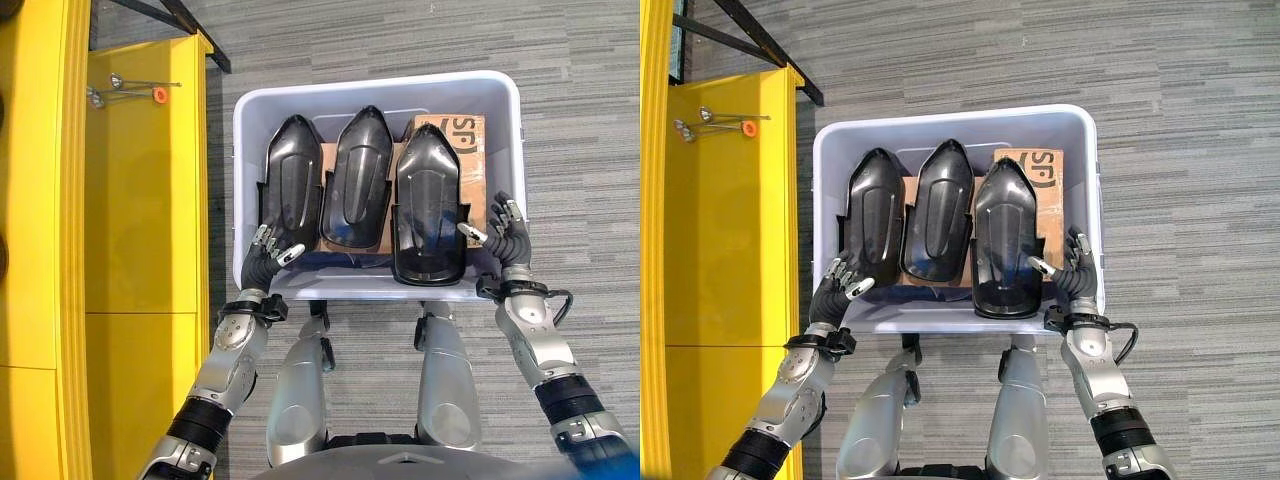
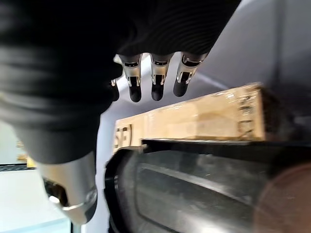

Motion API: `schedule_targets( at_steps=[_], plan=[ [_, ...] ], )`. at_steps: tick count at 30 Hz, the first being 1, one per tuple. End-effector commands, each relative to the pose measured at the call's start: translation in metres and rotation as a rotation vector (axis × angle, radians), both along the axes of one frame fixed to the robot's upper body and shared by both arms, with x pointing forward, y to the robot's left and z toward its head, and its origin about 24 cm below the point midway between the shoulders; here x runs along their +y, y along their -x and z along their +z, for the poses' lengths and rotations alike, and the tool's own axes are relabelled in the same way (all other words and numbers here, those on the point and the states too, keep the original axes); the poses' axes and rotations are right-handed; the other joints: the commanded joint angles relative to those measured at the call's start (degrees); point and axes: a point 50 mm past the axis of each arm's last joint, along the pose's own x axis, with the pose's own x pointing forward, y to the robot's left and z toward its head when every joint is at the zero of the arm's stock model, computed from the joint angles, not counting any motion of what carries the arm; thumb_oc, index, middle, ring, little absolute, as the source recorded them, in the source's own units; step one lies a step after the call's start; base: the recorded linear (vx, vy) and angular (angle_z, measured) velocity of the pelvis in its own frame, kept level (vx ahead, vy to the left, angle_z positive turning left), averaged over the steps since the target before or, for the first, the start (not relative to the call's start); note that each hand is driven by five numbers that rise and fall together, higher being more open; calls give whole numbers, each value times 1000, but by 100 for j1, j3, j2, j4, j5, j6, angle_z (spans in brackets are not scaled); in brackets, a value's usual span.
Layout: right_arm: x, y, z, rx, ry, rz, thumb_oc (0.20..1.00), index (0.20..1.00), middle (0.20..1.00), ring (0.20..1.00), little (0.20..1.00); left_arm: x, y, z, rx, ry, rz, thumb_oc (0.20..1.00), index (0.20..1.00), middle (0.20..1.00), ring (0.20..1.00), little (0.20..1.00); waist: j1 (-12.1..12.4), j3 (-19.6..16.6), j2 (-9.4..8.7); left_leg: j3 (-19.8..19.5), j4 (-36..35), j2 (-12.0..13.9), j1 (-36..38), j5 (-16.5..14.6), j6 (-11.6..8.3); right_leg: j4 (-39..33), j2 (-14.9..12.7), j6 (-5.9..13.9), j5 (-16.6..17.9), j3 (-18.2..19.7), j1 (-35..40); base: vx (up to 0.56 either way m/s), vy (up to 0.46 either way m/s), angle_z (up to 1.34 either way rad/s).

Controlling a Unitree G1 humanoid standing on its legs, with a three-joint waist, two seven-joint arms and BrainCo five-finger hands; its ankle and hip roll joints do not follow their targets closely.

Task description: Move parts from the plastic box to the shelf.

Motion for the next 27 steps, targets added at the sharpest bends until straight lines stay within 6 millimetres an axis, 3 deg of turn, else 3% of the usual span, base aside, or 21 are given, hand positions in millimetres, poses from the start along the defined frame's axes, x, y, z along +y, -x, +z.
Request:
schedule_targets(
  at_steps=[1, 10, 18, 27],
  plan=[
    [14, -1, 1, -25, -59, 56, 1000, 1000, 1000, 1000, 1000, 12, 13, 7, -52, -31, 8, 1000, 1000, 1000, 1000, 1000, 34, -222, -122, -436, 819, 176, -493, -404, 3, 447, -398, 316, -406, -6, 153, 0, 0, 0],
    [10, -2, -28, 120, -23, 21, 1000, 1000, 1000, 1000, 1000, 13, 15, 7, -48, -35, 3, 1000, 1000, 1000, 1000, 1000, 95, -179, -122, -471, 905, 150, -604, -414, 19, 473, -423, 319, -393, -35, 119, -1, 4, 3],
    [2, -8, -19, 103, 125, -64, 1000, 1000, 1000, 1000, 1000, 16, 16, 8, -50, -55, 23, 1000, 1000, 1000, 1000, 1000, 149, -99, -155, -514, 956, 114, -680, -423, 35, 467, -440, 329, -378, -84, 137, 0, 0, 0],
    [12, -18, -14, 97, 205, -82, 1000, 1000, 1000, 1000, 1000, 17, 16, 8, -48, -62, 56, 1000, 1000, 1000, 1000, 1000, 222, 12, -163, -574, 1070, 118, -735, -580, 27, 529, -436, 362, -498, -136, 200, 21, 11, 6]
  ],
)
